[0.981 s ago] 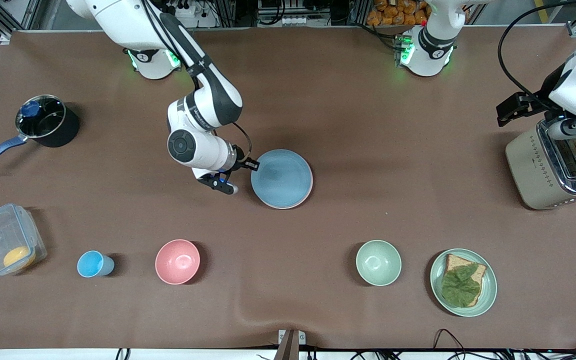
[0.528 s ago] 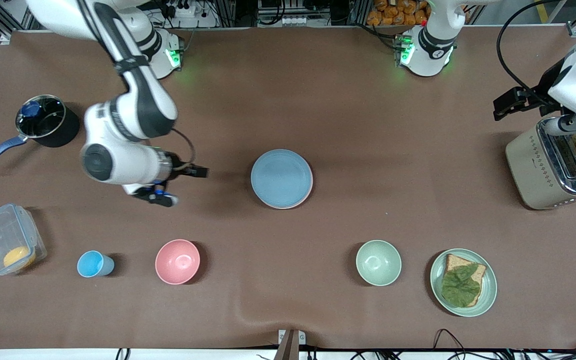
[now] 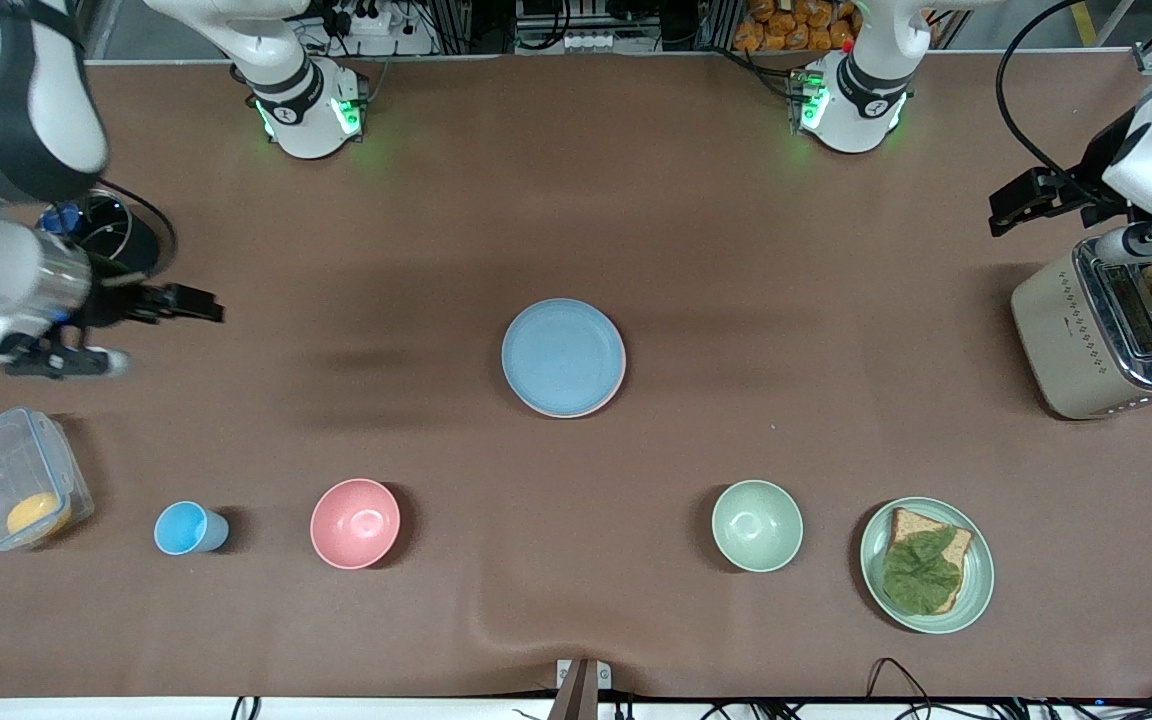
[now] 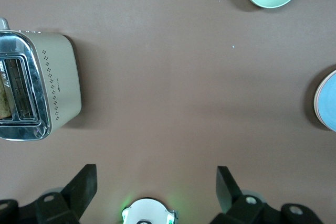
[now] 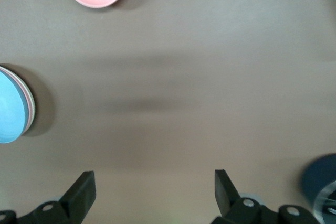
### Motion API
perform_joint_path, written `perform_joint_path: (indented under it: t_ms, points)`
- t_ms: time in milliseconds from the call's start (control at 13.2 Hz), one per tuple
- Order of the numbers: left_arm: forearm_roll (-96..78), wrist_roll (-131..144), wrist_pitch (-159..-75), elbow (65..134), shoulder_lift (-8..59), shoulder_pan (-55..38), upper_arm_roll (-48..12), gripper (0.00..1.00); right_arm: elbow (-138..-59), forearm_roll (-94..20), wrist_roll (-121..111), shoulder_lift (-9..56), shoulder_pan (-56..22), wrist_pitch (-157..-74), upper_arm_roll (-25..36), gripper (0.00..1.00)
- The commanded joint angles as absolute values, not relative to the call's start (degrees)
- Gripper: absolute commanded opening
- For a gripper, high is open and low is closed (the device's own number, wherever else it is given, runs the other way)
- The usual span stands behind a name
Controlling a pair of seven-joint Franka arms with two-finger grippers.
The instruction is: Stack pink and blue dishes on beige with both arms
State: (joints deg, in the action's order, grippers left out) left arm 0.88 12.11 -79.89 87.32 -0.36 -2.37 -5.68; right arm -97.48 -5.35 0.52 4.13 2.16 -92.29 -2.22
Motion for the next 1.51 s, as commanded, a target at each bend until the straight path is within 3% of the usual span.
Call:
perform_joint_path:
  t_ms: [0, 226, 1434]
  points:
    - [0.1, 13.1, -78.0, 86.7, -1.2, -2.3, -5.9, 1.00, -94.8, -1.7, -1.5, -0.4, 2.7, -89.1, -3.2, 1.00]
    - [0.7, 13.4, -78.0, 86.6, -0.8, -1.6, -5.8, 1.00, -94.3, -1.2, -9.2, -1.9, 4.3, -89.1, -2.7, 1.00]
    - [0.6, 13.4, -78.1, 84.2, 0.4, -1.8, -5.4, 1.00, -91.8, 0.4, -4.9, -2.5, 5.7, -85.2, -2.6, 1.00]
